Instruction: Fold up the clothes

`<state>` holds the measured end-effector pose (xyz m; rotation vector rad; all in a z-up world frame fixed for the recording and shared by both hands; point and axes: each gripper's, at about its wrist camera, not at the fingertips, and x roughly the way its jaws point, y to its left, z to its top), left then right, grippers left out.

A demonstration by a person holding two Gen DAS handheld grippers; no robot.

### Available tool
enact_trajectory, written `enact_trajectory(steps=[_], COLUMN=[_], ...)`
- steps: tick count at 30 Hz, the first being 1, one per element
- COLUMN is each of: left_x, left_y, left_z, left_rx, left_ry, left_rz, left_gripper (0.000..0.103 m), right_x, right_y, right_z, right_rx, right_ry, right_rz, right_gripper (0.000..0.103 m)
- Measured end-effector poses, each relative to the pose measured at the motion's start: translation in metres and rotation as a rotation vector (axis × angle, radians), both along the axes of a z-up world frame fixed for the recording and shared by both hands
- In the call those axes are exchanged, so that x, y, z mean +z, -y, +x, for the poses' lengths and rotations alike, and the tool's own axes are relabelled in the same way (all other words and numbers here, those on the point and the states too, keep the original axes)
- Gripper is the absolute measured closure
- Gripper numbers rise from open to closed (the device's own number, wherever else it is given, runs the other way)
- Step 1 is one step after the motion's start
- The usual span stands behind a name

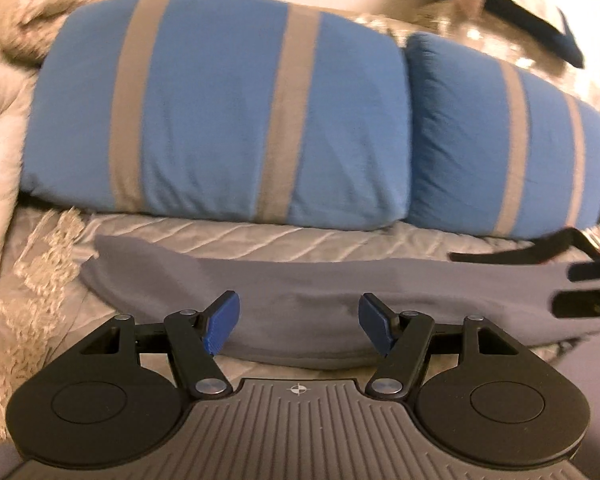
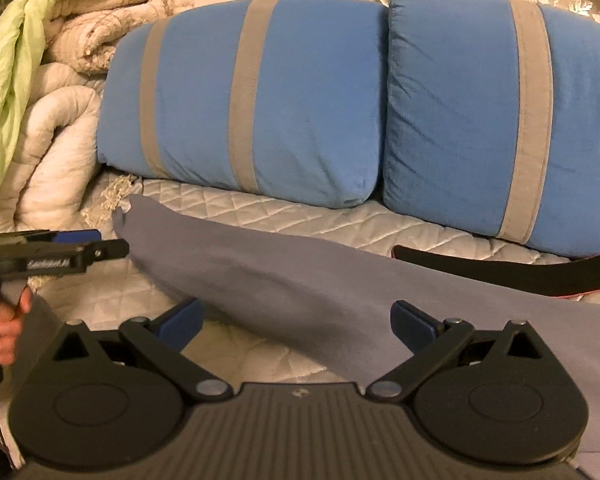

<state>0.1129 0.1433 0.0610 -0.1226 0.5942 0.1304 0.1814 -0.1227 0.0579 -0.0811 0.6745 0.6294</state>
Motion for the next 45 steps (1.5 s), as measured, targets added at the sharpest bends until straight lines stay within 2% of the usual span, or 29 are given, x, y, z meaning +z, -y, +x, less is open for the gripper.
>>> enact_trajectory(steps=[4, 9, 12, 14, 18, 23, 32, 35, 37, 39, 41, 42, 43, 45], left_x=[-0.013, -0.028, -0.037, -0.045, -0.060, -0.075, -0.085, -0.090, -0.092, -0.093, -0.095, -0.096, -0.098, -0.101], left_y=[-0.019, -0.047, -0.067, -0.086, -0.122, -0.165, -0.193, -0.203, -0.208, -0.212, -0.215, -0.216, -0.217, -0.220], left_z=[0.008, 0.016, 0.020, 0.021, 0.021, 0.024, 0.028, 0.031, 0.033, 0.037, 0.041, 0.042, 0.042, 0.041], left_rx=[0.074, 0.160, 0.221, 0.269, 0.363, 0.469, 0.496, 0.517, 0.523, 0.526, 0.537, 0.545, 0.552, 0.554], left_ry=[-0.034, -0.069, -0.084, -0.085, -0.053, -0.009, 0.092, 0.124, 0.132, 0.126, 0.110, 0.100, 0.096, 0.105], left_rz=[-0.017, -0.094, -0.167, -0.256, -0.406, -0.484, -0.628, -0.699, -0.718, -0.708, -0.684, -0.678, -0.680, -0.696], left_gripper=[0.038, 0.038, 0.038, 0.038, 0.038, 0.039, 0.039, 0.040, 0.042, 0.051, 0.073, 0.081, 0.096, 0.099], right_x=[0.002, 0.003, 0.004, 0.003, 0.001, -0.002, -0.011, -0.013, -0.015, -0.020, -0.027, -0.031, -0.035, -0.045], right_y=[-0.003, -0.007, -0.009, -0.009, -0.009, -0.012, -0.020, -0.025, -0.030, -0.036, -0.044, -0.048, -0.051, -0.059], right_z=[-0.002, -0.013, -0.016, -0.016, -0.015, -0.009, -0.001, 0.000, 0.000, -0.003, -0.011, -0.016, -0.021, -0.031], right_rx=[0.022, 0.057, 0.071, 0.075, 0.072, 0.058, 0.062, 0.077, 0.108, 0.159, 0.221, 0.255, 0.288, 0.340], right_ry=[0.020, 0.074, 0.063, 0.050, 0.031, 0.016, -0.017, -0.010, 0.008, 0.043, 0.114, 0.155, 0.198, 0.292], right_rz=[-0.054, -0.131, -0.146, -0.140, -0.142, -0.148, -0.156, -0.169, -0.188, -0.226, -0.283, -0.315, -0.349, -0.420], right_gripper=[0.000, 0.000, 0.000, 0.000, 0.000, 0.000, 0.000, 0.000, 0.000, 0.000, 0.000, 0.000, 0.000, 0.000])
